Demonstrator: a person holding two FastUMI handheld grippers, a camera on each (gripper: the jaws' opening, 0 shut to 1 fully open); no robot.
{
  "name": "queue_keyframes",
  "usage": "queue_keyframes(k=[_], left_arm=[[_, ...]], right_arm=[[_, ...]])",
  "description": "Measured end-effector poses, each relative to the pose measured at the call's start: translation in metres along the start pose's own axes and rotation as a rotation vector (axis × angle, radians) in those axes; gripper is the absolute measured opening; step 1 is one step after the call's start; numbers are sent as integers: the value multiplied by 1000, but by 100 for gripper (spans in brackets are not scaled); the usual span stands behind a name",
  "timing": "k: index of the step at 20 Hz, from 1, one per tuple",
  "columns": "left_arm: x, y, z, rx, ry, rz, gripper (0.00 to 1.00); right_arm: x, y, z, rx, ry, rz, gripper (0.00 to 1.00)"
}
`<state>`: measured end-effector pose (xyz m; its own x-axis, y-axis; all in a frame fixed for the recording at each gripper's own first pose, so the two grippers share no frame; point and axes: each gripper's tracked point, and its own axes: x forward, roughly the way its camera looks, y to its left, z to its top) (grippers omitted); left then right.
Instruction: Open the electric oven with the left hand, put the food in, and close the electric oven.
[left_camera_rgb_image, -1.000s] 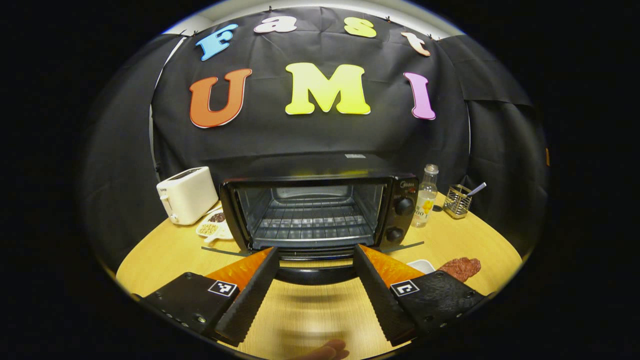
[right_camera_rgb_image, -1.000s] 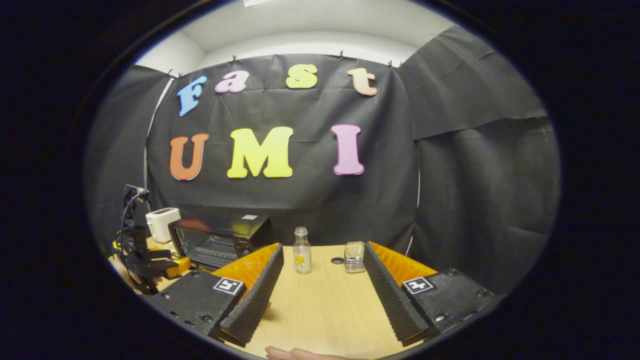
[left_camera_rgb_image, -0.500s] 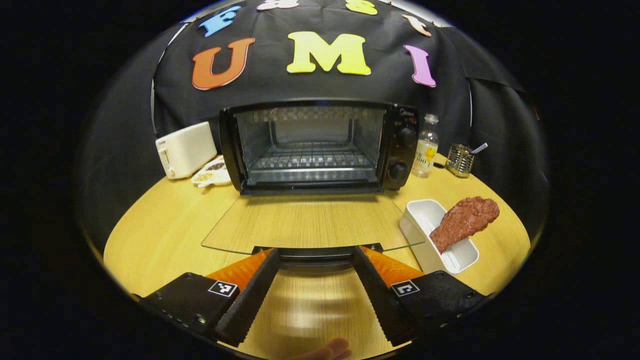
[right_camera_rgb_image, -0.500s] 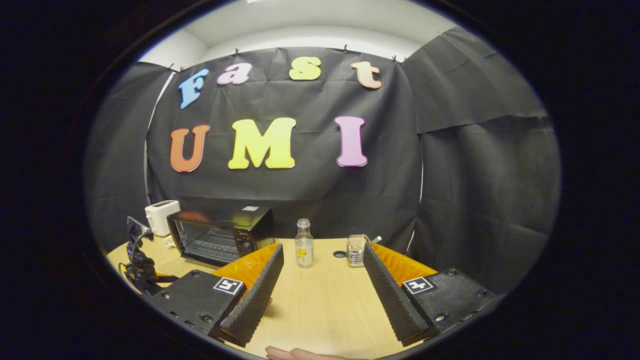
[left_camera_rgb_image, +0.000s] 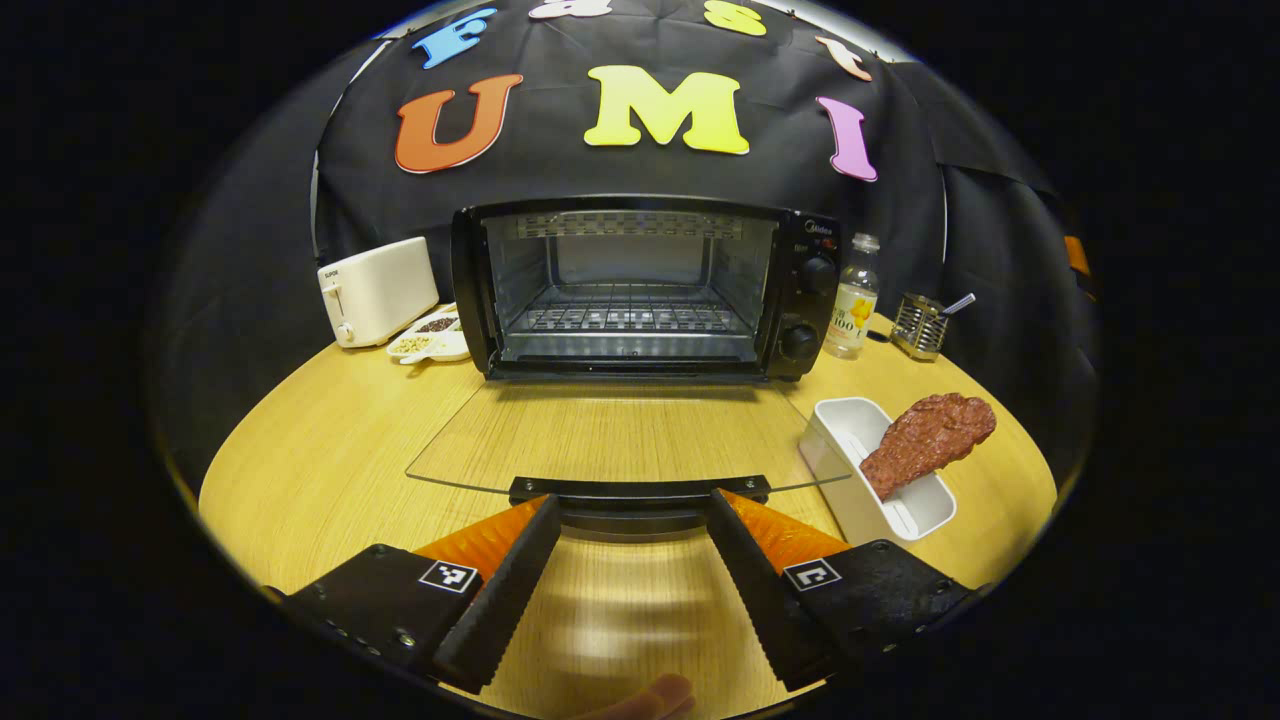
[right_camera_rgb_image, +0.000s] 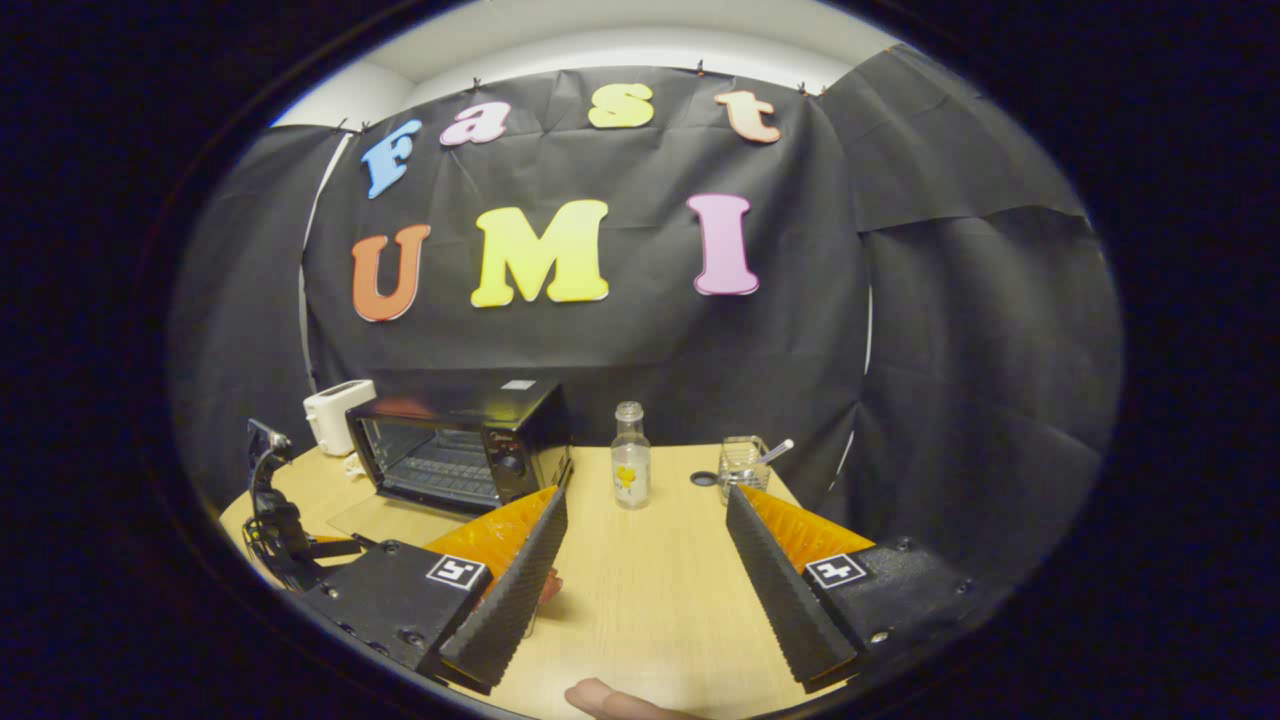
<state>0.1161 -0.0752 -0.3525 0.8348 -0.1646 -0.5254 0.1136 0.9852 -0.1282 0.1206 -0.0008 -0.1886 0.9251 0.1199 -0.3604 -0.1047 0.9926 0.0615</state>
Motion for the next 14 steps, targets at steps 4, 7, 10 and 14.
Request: queue_keyframes(k=[4, 7, 10, 14], left_arm=[[-32, 2, 42, 29, -115, 17, 95], [-59, 6, 77, 31, -208, 43, 94], [-86, 11, 112, 33, -314, 59, 94], [-125, 18, 138, 58, -390, 83, 94]], right_arm=[[24, 8, -24, -29, 127, 65, 100], [43, 17, -43, -11, 229, 141, 100], [64, 31, -72, 56, 370, 242, 100], [75, 51, -104, 201, 565, 384, 94]])
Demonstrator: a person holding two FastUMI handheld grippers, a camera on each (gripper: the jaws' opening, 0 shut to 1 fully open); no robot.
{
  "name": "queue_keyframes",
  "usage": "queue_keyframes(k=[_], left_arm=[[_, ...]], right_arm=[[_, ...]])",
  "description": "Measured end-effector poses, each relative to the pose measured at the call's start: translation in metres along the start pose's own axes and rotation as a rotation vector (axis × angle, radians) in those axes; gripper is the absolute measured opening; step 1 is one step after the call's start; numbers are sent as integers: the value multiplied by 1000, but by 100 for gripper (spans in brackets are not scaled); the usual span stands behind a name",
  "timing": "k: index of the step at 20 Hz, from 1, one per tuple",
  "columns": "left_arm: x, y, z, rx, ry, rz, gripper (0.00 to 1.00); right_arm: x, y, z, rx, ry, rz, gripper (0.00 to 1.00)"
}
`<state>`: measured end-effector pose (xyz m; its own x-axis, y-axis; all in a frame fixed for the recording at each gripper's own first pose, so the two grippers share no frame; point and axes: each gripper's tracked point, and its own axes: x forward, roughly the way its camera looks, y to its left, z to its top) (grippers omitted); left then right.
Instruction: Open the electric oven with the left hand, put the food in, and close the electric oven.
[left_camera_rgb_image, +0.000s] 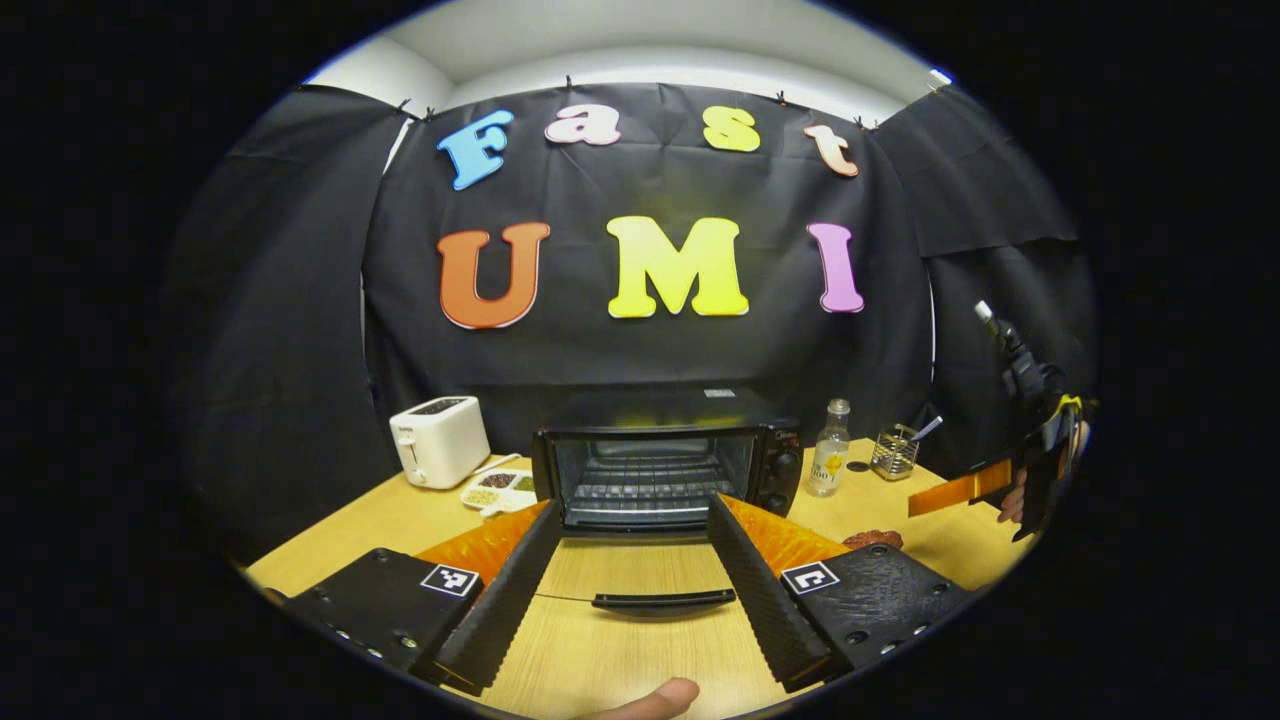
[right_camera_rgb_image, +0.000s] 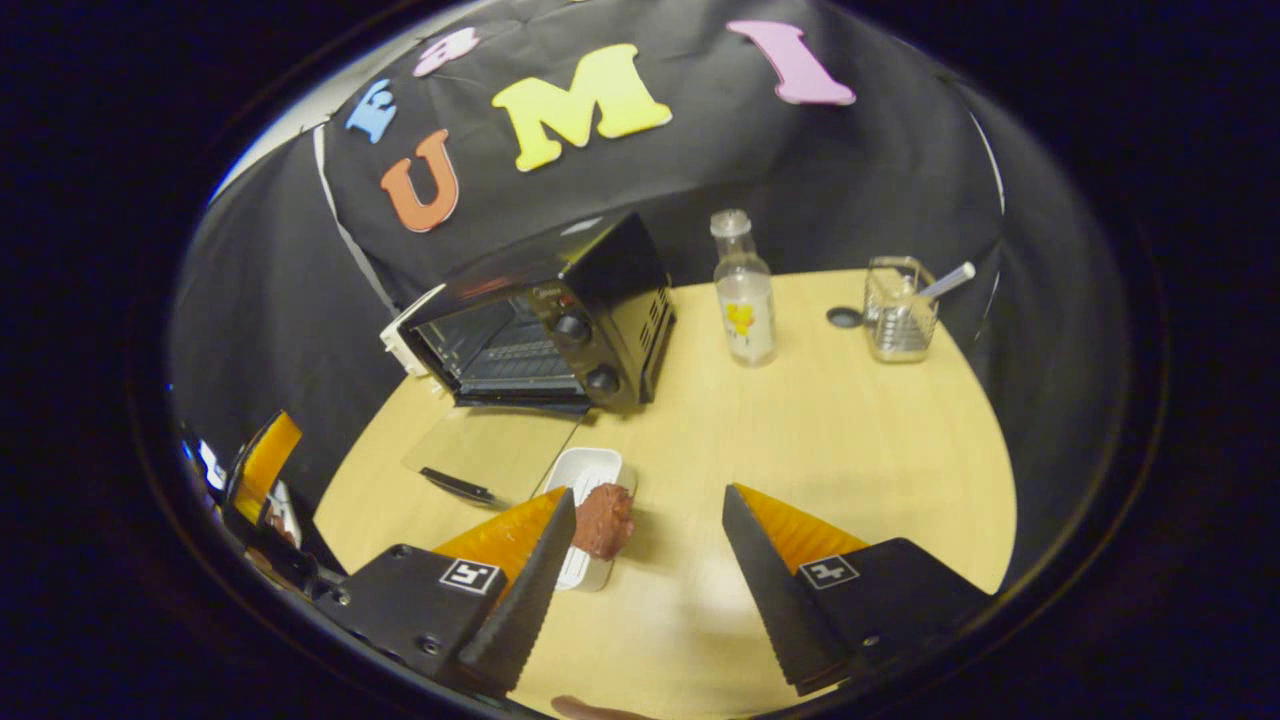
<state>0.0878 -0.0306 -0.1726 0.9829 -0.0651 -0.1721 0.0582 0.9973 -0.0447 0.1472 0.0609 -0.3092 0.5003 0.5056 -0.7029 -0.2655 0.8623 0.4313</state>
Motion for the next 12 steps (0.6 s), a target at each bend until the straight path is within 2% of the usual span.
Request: queue_keyframes(k=[4, 6, 7, 8, 9, 12], left_arm=[[-31, 4, 29, -5, -43, -15, 94], [-43, 9, 39, -6, -65, -12, 94], [-47, 14, 41, -7, -67, -4, 94], [-52, 19, 42, -5, -69, 3, 95], [-56, 24, 43, -1, -65, 10, 95], [-68, 34, 46, 15, -79, 13, 95]], right_arm=[[23, 0, -14, 97, 101, 82, 78], [30, 14, -22, 175, 163, 173, 66], [28, 15, -28, 211, 191, 202, 42], [30, 18, -27, 252, 183, 203, 26], [24, 18, -26, 238, 181, 187, 11], [9, 26, -24, 157, 128, 141, 8]])
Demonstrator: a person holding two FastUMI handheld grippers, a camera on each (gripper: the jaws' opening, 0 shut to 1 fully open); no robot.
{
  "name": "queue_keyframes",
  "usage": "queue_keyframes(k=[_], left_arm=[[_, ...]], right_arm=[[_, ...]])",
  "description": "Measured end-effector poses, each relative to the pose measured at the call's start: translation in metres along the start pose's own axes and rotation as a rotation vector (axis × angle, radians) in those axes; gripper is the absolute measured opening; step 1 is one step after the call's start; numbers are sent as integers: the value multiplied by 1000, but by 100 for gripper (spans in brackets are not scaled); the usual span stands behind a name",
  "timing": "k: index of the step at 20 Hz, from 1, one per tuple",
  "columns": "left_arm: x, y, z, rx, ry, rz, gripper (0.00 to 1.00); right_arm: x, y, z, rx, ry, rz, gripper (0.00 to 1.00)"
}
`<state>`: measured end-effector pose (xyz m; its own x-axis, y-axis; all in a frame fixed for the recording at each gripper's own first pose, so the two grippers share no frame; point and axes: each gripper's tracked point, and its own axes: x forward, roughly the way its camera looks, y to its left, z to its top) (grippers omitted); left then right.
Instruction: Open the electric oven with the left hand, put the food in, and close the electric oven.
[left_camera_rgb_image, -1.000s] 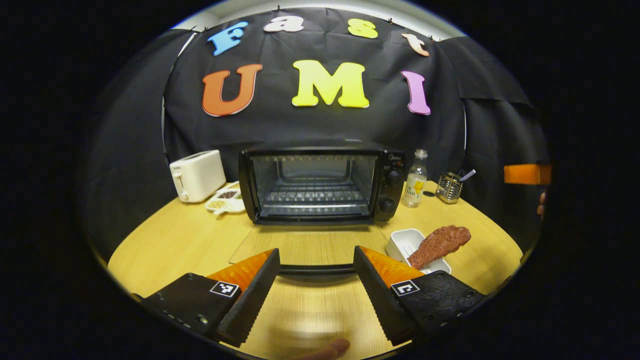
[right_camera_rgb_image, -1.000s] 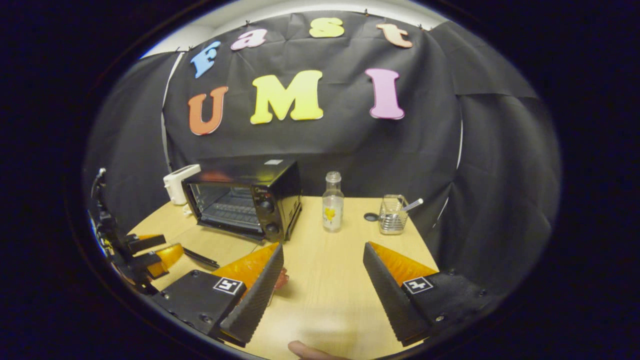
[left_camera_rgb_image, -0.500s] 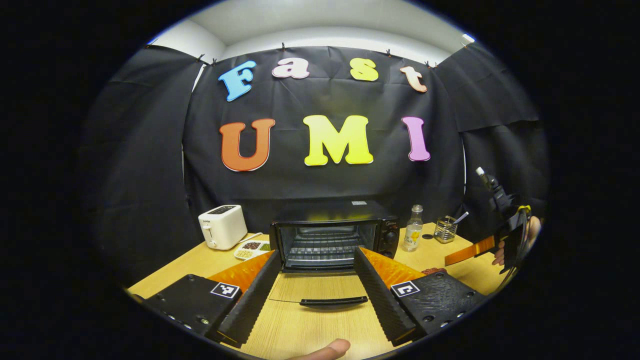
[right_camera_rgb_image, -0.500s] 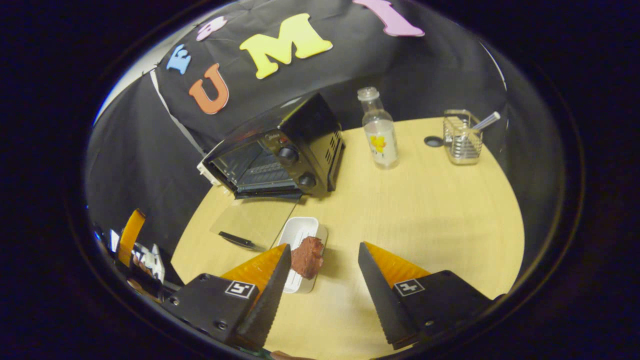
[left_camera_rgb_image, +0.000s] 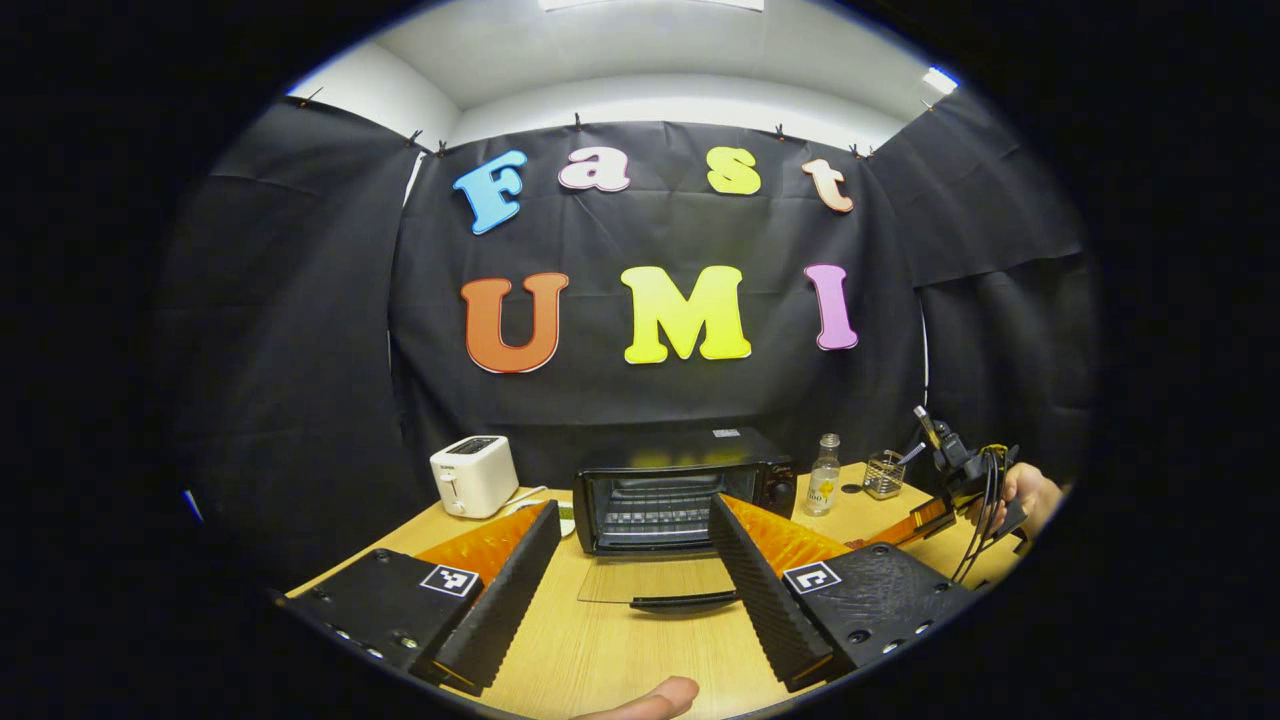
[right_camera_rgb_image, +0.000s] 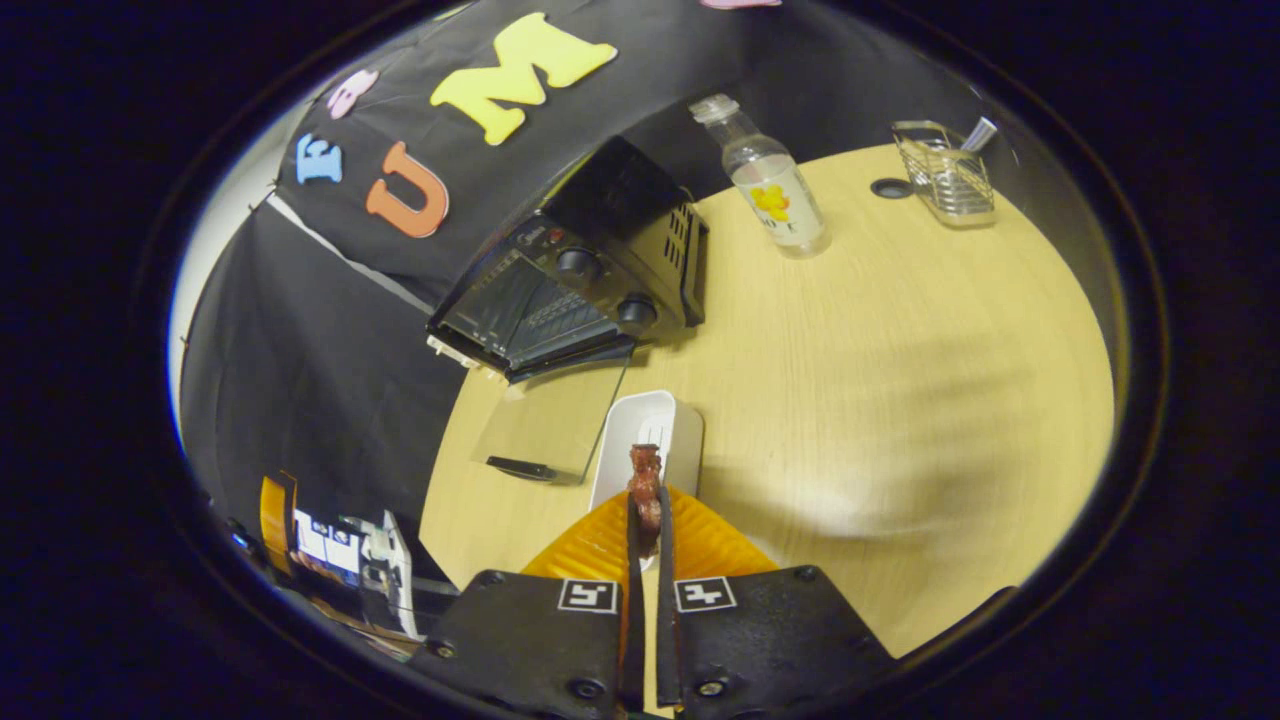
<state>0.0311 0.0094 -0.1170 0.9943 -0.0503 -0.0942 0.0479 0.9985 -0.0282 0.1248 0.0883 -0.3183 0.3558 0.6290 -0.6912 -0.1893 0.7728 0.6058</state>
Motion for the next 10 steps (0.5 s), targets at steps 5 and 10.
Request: queue_keyframes(k=[5, 10], left_arm=[[-14, 16, 4, -1, -14, 9, 95], [-24, 32, -1, 2, -10, 33, 95]], right_arm=[[-33, 37, 3, -203, -117, -71, 8], [-51, 90, 4, -422, -228, -132, 8]])
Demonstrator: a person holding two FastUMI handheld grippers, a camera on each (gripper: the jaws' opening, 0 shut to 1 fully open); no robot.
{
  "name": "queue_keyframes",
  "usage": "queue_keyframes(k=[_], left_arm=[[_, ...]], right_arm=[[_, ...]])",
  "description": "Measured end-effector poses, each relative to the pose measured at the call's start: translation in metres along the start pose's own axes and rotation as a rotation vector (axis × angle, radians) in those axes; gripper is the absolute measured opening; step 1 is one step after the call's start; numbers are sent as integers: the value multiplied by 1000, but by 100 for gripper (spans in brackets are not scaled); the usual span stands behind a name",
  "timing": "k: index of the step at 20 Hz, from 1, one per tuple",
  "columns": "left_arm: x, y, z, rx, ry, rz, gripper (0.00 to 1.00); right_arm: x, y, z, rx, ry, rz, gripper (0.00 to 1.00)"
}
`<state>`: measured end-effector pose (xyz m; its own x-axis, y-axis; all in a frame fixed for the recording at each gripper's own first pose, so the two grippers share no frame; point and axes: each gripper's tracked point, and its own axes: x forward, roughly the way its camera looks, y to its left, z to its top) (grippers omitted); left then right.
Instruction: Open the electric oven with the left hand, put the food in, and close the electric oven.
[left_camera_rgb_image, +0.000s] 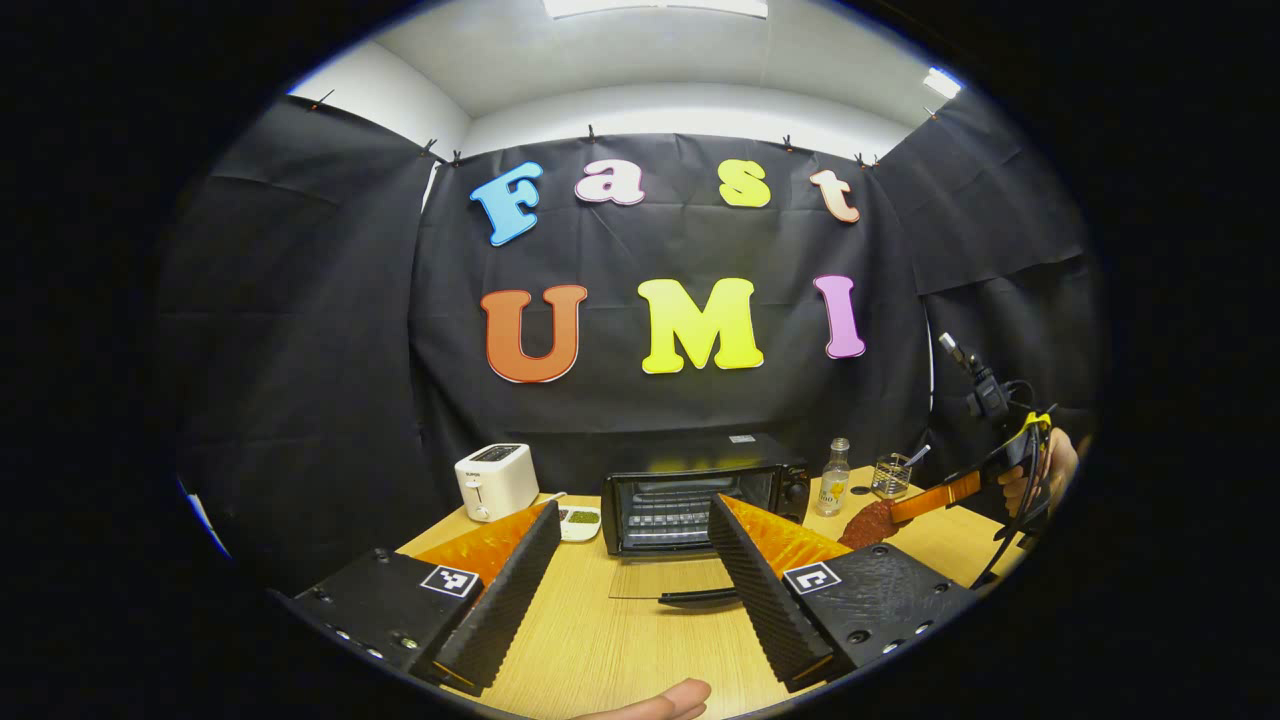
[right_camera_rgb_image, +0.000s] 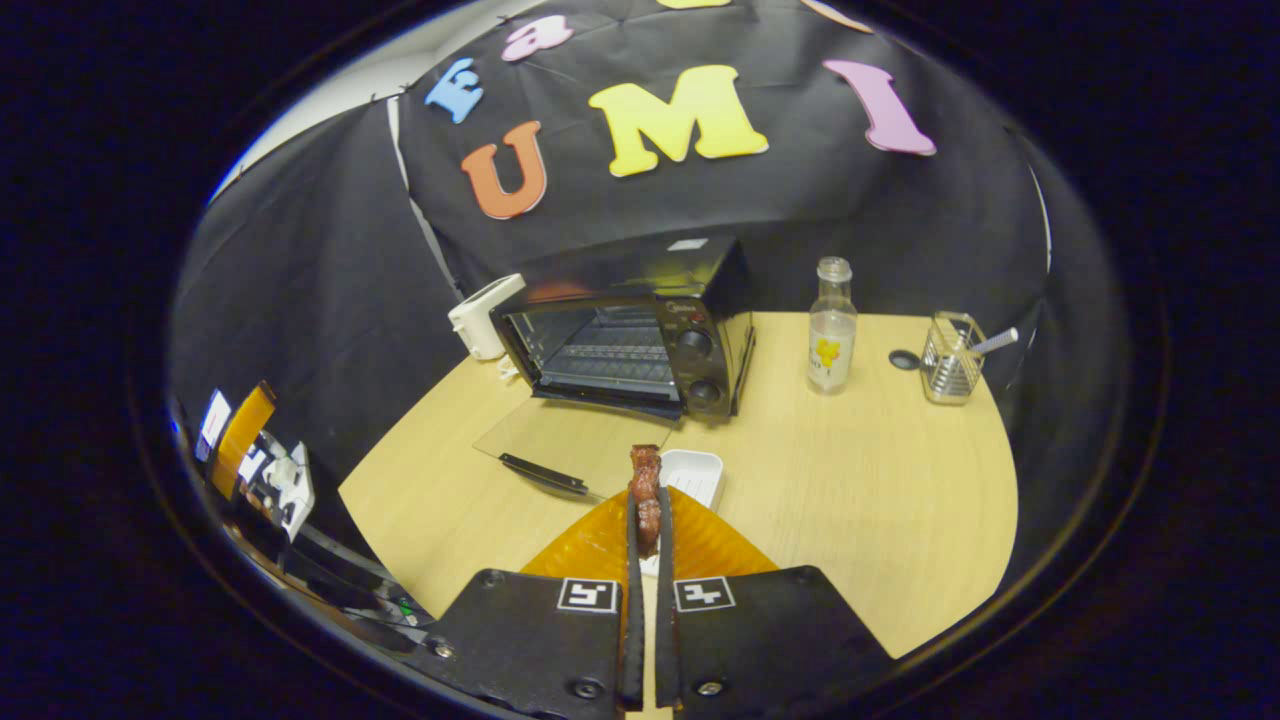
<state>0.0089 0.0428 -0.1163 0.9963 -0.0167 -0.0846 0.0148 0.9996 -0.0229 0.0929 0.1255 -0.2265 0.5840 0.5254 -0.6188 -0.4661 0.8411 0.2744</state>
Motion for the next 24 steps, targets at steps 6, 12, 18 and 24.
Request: queue_keyframes(k=[6, 12, 18, 24], left_arm=[[-1, 5, -5, -5, 18, 11, 95], [3, 27, -12, -21, 30, 34, 95], [2, 51, -17, -26, 36, 75, 95], [7, 66, -25, -66, 42, 112, 95]], right_arm=[[19, 54, 18, -261, -96, -71, 7], [81, 89, 36, -344, -152, -127, 8], [141, 107, 62, -220, -239, -124, 7], [199, 97, 92, 55, -302, -137, 7]])
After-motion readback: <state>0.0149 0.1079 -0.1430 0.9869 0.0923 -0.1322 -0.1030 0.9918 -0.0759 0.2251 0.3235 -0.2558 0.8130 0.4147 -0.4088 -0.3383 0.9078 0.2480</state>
